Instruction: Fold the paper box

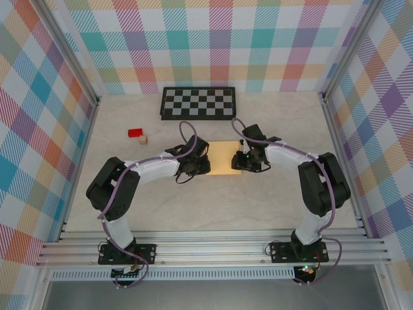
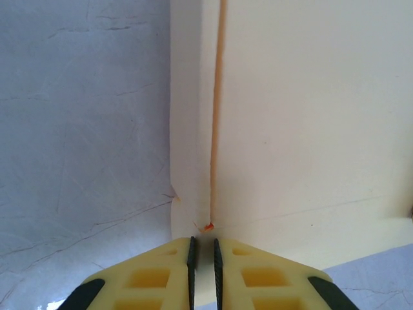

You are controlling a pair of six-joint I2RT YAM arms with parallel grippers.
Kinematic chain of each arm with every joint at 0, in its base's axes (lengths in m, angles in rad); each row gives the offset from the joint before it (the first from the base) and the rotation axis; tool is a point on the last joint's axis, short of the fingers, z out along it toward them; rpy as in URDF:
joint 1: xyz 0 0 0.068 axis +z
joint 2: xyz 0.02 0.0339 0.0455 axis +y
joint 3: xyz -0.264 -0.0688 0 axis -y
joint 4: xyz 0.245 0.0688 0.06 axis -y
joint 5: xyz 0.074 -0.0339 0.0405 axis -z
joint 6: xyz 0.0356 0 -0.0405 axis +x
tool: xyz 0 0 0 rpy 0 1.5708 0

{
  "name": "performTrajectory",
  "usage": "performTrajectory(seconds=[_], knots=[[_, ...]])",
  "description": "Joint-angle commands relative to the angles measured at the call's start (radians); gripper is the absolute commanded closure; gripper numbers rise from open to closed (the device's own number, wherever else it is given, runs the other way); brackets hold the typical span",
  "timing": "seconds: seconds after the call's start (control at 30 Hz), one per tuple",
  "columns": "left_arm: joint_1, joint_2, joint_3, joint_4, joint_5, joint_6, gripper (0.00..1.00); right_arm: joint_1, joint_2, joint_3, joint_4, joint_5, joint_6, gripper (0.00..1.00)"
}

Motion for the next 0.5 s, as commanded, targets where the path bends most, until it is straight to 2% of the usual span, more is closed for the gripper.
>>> performTrajectory(seconds=[0.0, 0.23, 0.47], knots=[[-0.008, 0.021, 0.005, 0.006, -0.001, 0.004, 0.82, 0.007, 0.012, 0.016, 0.021, -0.004, -0.016, 0.62], [-0.006, 0.008, 0.010, -0.013, -0.020, 0.039, 0.81, 0.008, -0.007, 0.020, 0.008, 0.020, -0.046, 0.62], [0.000, -0.022, 0.042, -0.090, -0.060, 0.076, 0.76, 0.003, -0.052, 0.052, -0.039, 0.062, -0.071, 0.56]])
